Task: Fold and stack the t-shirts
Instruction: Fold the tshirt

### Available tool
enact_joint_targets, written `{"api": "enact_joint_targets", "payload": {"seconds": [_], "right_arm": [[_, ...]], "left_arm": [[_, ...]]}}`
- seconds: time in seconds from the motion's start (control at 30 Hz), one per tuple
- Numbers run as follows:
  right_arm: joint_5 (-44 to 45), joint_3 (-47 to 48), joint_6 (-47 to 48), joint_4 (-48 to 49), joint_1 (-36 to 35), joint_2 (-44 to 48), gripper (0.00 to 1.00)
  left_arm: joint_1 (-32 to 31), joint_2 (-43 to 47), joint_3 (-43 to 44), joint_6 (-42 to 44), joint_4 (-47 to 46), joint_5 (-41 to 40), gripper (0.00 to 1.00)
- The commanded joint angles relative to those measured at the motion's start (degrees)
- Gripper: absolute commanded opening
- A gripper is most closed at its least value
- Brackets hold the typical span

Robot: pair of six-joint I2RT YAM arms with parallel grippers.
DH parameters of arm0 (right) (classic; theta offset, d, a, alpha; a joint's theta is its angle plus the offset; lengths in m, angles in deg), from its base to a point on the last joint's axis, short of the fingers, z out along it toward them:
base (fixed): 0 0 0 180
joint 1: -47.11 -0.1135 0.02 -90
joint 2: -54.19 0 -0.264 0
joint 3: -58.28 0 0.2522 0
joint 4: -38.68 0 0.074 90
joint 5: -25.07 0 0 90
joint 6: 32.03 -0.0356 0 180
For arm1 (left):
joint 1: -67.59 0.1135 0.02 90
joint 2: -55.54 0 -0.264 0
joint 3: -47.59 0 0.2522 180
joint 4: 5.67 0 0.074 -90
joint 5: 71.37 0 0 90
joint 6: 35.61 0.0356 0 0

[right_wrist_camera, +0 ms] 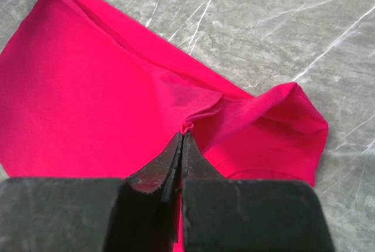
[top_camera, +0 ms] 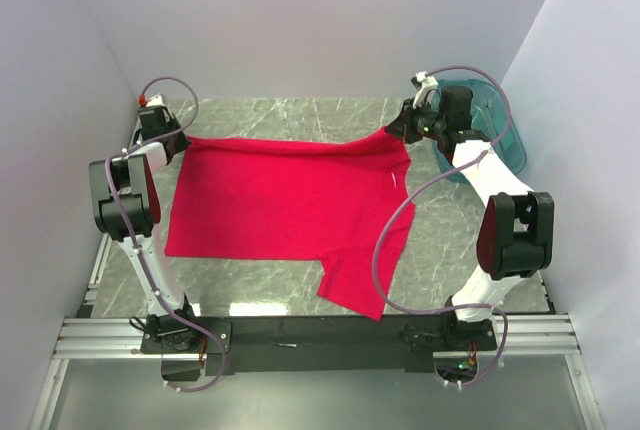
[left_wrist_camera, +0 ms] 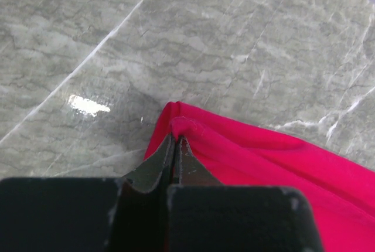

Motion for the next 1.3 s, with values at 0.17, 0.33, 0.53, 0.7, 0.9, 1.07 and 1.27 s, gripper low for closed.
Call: {"api": "enact_joint_targets", "payload": {"seconds": [0.17, 0.33, 0.53, 0.7, 0.9, 1.07, 1.27], "right_arm": [[0.3, -0.5, 1.2, 0.3, 0.3, 2.8, 0.0], [0.2, -0.6, 1.4, 0.2, 0.3, 2.4, 0.0], [-0.5, -1.1, 1.5, -0.4, 0.3, 1.9, 0.0], [-0.9, -2.0, 2.2, -0.9, 0.3, 2.5, 0.0], [-1.0, -2.7, 4.0, -2.7, 0.3, 2.9, 0.0], [-1.2, -4.2, 5.1, -3.6, 0.3, 3.7, 0.0], [-1.3, -5.6, 5.8, -4.3, 0.3, 5.4, 0.0]], "left_arm": [[1.2, 7.0, -5.1, -0.4, -3.2, -1.7, 0.38], [2.4, 14.2, -10.7, -1.3, -7.1, -5.2, 0.64], [3.8, 21.5, -15.2, -3.1, -8.7, -8.9, 0.67], [5.0, 26.9, -20.2, -5.7, -9.2, -8.1, 0.68], [5.3, 33.3, -27.4, -9.9, -10.6, -6.4, 0.68], [5.4, 38.4, -31.3, -11.6, -10.2, -5.9, 0.68], [5.5, 42.8, -32.3, -11.0, -8.3, -3.9, 0.68]]}}
